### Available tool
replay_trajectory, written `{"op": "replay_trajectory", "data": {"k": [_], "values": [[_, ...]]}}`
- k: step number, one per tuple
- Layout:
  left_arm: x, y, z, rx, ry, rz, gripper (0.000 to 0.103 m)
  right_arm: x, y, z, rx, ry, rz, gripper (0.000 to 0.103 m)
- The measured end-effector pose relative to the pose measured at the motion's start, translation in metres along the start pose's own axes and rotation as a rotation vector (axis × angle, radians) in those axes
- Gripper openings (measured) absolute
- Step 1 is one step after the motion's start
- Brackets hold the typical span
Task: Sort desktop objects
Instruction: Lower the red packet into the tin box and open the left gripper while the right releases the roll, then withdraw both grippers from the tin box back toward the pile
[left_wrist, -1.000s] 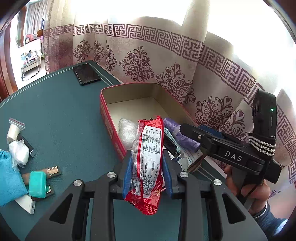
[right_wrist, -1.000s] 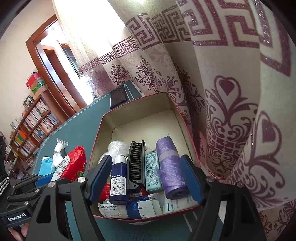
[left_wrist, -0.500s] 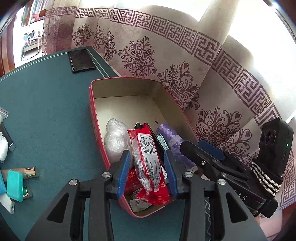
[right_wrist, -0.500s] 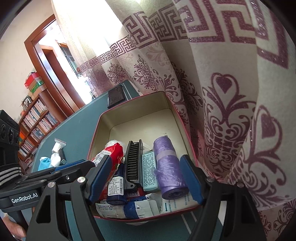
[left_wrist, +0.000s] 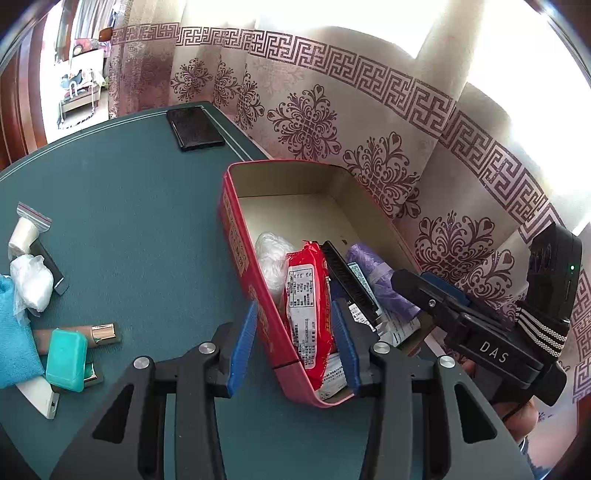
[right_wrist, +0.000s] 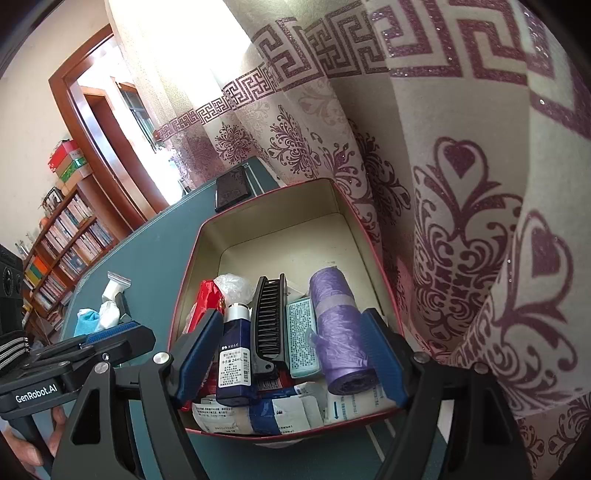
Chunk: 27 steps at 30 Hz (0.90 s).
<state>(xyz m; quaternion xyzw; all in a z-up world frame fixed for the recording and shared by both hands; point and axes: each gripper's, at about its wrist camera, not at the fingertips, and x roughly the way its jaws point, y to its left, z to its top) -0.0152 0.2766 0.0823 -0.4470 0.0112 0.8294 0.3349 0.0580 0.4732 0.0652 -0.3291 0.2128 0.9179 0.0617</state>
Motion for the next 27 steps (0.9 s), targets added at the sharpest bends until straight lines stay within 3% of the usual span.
{"op": "replay_trajectory", "data": {"k": [15, 27], "values": [[-0.033, 0.028, -0.011, 0.006, -0.043, 0.098, 0.045, -0.003, 0.025, -0.007, -0.051, 0.002, 0.034, 0.080], [-0.044, 0.072, -0.029, -0.079, -0.028, 0.131, 0.045, 0.008, 0.056, -0.018, -0.085, 0.043, 0.074, 0.081]]}}
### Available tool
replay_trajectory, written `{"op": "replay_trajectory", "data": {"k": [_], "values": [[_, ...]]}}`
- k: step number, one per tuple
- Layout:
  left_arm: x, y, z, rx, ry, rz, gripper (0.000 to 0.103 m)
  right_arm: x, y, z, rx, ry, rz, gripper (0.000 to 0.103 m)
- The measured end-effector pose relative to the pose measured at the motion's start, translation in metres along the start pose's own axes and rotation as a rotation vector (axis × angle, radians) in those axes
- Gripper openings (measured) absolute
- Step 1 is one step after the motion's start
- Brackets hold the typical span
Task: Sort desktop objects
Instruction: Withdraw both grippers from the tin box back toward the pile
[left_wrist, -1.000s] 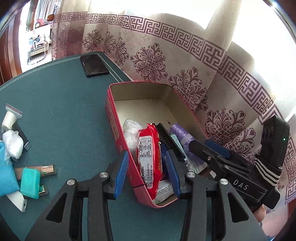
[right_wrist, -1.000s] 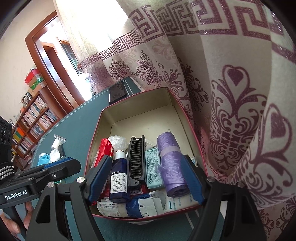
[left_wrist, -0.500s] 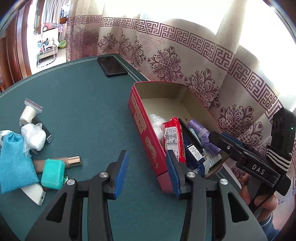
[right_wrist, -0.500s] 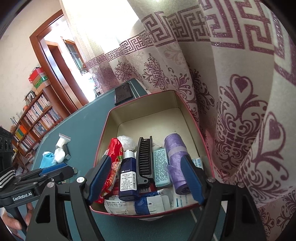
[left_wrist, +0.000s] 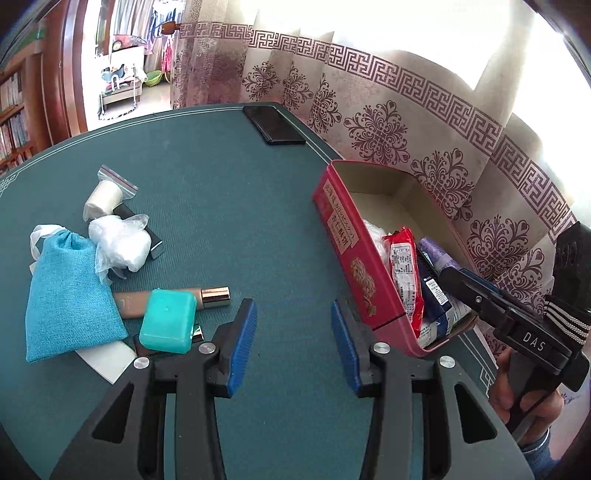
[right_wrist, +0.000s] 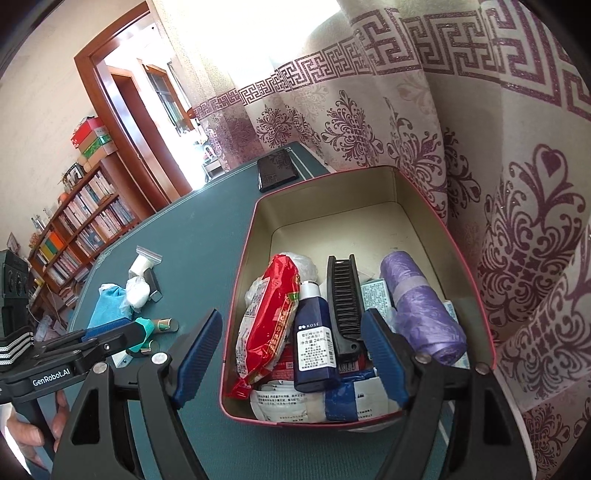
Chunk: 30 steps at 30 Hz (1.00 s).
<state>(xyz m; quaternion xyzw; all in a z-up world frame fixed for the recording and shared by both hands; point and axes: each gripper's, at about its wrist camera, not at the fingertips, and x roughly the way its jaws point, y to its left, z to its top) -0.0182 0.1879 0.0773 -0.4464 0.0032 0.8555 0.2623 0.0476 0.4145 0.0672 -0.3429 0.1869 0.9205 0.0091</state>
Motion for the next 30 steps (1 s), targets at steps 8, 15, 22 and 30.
{"op": "replay_trajectory", "data": {"k": [8, 15, 22, 30], "values": [[-0.008, 0.031, -0.011, -0.028, 0.001, 0.041, 0.045, 0.007, 0.032, -0.005, -0.075, 0.019, 0.033, 0.081], [-0.012, 0.060, -0.016, -0.083, 0.001, 0.057, 0.045, 0.015, 0.058, -0.003, -0.101, 0.027, 0.075, 0.081], [-0.018, 0.085, -0.020, -0.133, -0.012, 0.094, 0.045, 0.031, 0.083, -0.010, -0.116, 0.067, 0.126, 0.081], [-0.030, 0.122, -0.025, -0.210, -0.046, 0.166, 0.045, 0.051, 0.111, -0.018, -0.163, 0.118, 0.163, 0.081]]}}
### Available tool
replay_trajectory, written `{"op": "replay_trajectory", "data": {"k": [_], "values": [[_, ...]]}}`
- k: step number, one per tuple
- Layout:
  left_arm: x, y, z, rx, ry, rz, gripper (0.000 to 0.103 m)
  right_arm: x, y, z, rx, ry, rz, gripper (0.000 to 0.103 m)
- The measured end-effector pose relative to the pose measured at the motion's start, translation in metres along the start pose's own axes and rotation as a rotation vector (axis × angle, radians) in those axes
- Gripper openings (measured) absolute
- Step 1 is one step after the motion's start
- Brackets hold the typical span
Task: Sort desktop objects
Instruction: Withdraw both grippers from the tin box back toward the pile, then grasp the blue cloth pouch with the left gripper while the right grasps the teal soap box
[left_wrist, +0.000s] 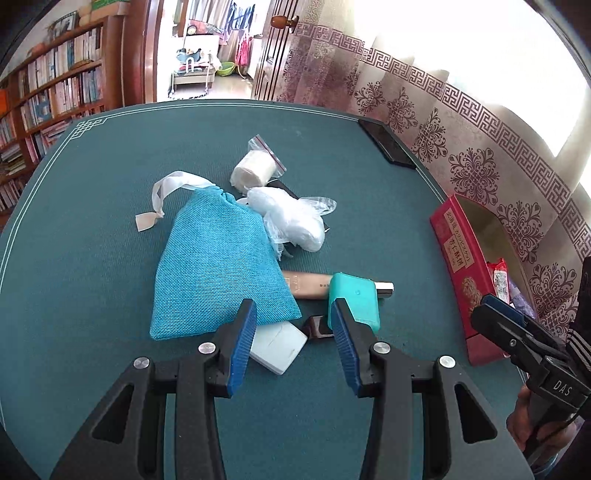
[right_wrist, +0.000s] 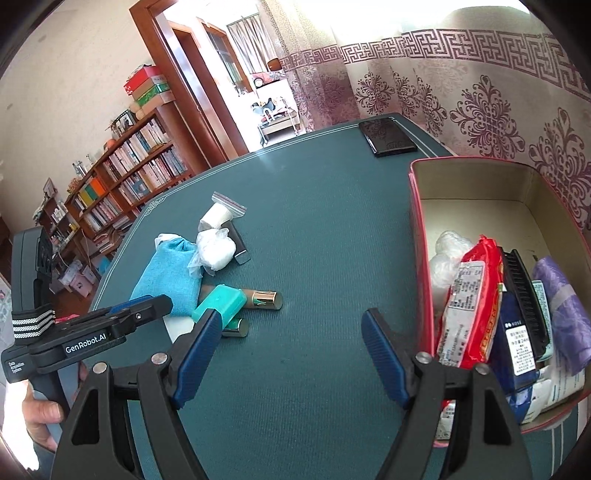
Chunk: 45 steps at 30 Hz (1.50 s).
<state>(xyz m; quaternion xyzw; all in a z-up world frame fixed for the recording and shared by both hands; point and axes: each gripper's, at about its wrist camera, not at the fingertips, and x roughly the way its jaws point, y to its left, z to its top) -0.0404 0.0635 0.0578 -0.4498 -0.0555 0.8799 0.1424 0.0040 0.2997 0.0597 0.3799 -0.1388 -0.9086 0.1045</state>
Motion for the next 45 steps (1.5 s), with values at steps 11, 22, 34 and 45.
{"op": "replay_trajectory", "data": {"k": [11, 22, 34, 45], "values": [[0.003, 0.034, 0.012, -0.057, 0.017, 0.058, 0.045, 0.034, 0.031, -0.007, -0.051, 0.079, 0.060, 0.081], [0.014, 0.038, 0.044, -0.102, -0.078, 0.102, 0.082, 0.047, 0.020, -0.008, 0.011, 0.111, 0.107, 0.083], [0.057, 0.042, 0.030, -0.091, 0.042, 0.039, 0.077, 0.057, 0.027, -0.011, 0.004, 0.147, 0.097, 0.084], [0.012, 0.051, 0.032, -0.117, -0.095, 0.051, 0.024, 0.064, 0.051, -0.005, -0.046, 0.163, 0.058, 0.084]]}}
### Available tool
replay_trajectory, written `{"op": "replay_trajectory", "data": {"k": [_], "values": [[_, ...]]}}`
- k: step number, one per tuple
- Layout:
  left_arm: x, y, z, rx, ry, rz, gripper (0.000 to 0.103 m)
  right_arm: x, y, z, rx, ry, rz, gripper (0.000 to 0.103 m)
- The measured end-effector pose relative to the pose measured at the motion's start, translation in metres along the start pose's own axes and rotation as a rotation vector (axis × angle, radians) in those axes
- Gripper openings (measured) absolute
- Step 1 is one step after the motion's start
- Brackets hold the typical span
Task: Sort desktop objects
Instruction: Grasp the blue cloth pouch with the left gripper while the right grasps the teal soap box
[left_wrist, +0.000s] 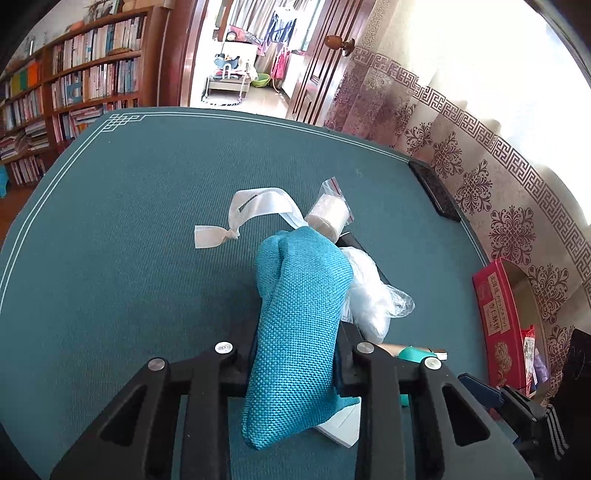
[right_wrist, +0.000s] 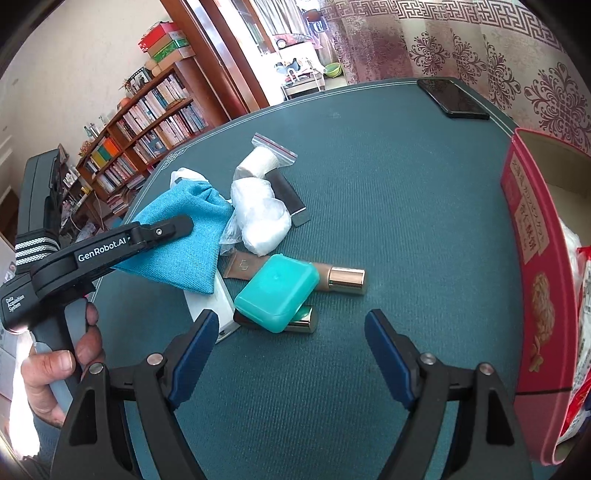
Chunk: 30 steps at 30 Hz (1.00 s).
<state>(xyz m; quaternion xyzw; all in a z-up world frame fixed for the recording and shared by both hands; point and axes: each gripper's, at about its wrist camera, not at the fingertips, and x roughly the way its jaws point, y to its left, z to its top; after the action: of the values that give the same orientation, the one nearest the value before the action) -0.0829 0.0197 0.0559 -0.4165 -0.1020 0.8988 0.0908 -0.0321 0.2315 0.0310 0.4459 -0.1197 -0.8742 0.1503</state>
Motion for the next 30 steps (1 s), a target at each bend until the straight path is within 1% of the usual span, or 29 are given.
{"op": "replay_trajectory", "data": {"k": [1, 7, 13, 15, 17, 19, 21, 22, 27, 30], "values": [[-0.004, 0.000, 0.002, -0.001, -0.013, -0.004, 0.021, 0.002, 0.002, 0.001, -0.001, 0.004, -0.004, 0.084], [-0.023, 0.006, 0.013, -0.023, -0.092, -0.007, 0.021, 0.012, 0.010, 0.010, -0.001, 0.004, -0.016, 0.084], [-0.039, 0.019, 0.019, -0.070, -0.139, -0.012, 0.021, 0.026, 0.019, 0.013, -0.043, 0.018, -0.036, 0.084], [-0.043, 0.022, 0.020, -0.078, -0.150, -0.010, 0.021, 0.029, 0.018, 0.011, -0.053, 0.021, -0.050, 0.080], [-0.044, 0.023, 0.020, -0.081, -0.156, -0.009, 0.021, 0.033, 0.018, 0.011, -0.050, 0.035, -0.055, 0.068], [-0.044, 0.023, 0.021, -0.083, -0.157, -0.009, 0.021, 0.036, 0.015, 0.011, -0.039, 0.046, -0.051, 0.062], [-0.044, 0.023, 0.021, -0.080, -0.157, -0.010, 0.021, 0.032, 0.014, 0.011, -0.041, 0.032, -0.055, 0.056], [-0.044, 0.022, 0.021, -0.078, -0.156, -0.011, 0.021, 0.030, 0.014, 0.011, -0.050, 0.023, -0.064, 0.051], [-0.044, 0.021, 0.020, -0.075, -0.153, -0.015, 0.021, 0.026, 0.017, 0.010, -0.071, 0.009, -0.074, 0.050], [-0.044, 0.021, 0.020, -0.075, -0.153, -0.018, 0.021, 0.020, 0.019, 0.010, -0.070, -0.010, -0.064, 0.050]]}}
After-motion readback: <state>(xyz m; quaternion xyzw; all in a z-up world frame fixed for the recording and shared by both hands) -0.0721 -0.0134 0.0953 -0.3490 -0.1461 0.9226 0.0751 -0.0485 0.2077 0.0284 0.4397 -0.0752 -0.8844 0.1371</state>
